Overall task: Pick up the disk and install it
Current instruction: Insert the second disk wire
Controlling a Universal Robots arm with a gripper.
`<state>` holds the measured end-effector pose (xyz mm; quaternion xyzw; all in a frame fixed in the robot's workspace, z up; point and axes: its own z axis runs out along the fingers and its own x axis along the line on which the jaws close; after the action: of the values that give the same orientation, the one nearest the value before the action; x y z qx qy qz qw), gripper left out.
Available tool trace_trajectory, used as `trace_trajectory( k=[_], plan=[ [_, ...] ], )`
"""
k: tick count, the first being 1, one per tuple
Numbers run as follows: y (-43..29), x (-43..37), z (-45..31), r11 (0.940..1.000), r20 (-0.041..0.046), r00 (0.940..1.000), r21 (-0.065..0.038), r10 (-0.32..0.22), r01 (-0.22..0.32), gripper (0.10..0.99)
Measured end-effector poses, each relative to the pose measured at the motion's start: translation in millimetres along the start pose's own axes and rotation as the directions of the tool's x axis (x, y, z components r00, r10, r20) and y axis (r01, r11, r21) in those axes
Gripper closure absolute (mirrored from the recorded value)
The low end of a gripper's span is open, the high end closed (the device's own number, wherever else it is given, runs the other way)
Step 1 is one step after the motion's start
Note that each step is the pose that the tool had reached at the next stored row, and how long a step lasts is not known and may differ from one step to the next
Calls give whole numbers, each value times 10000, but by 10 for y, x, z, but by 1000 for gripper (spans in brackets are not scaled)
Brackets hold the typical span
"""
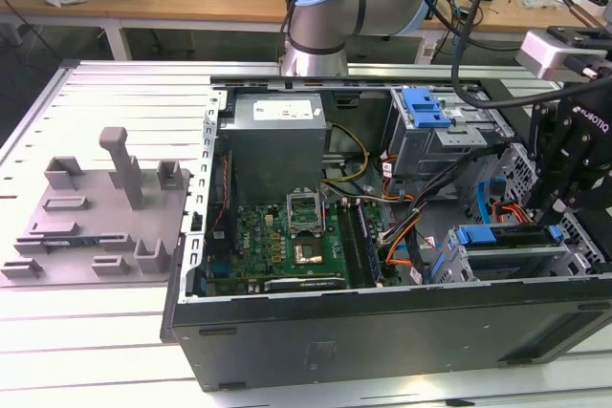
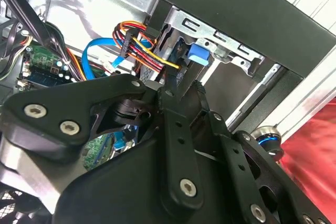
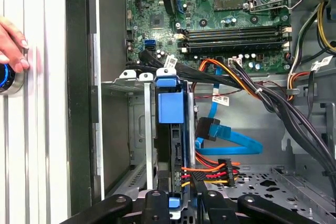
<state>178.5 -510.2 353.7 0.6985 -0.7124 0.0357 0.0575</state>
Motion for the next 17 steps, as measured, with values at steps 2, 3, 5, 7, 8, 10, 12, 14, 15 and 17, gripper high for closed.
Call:
trace_trajectory(
  k=[2,3,5,7,8,10,12,14,15,17],
  plan=[
    [0,-1,0,10000,0,10000,0,0,0,784],
    [0,-2,0,10000,0,10000,0,0,0,784],
    [4,-17,-37,10000,-83,10000,2,1,-1,784],
    [11,-30,-112,10000,-176,9998,4,5,-5,784],
    [14,-37,-153,10000,-240,9997,5,7,-7,784],
    [18,-48,-235,10000,-362,9993,7,13,-13,784],
    [35,-57,-298,10000,-405,9992,19,15,-14,784],
    [103,-90,-309,9997,-776,9970,225,67,-50,784],
    [117,-104,-310,9996,-881,9961,262,78,-55,784],
    [148,-180,-314,9995,-961,9953,317,93,-63,784]
  ],
)
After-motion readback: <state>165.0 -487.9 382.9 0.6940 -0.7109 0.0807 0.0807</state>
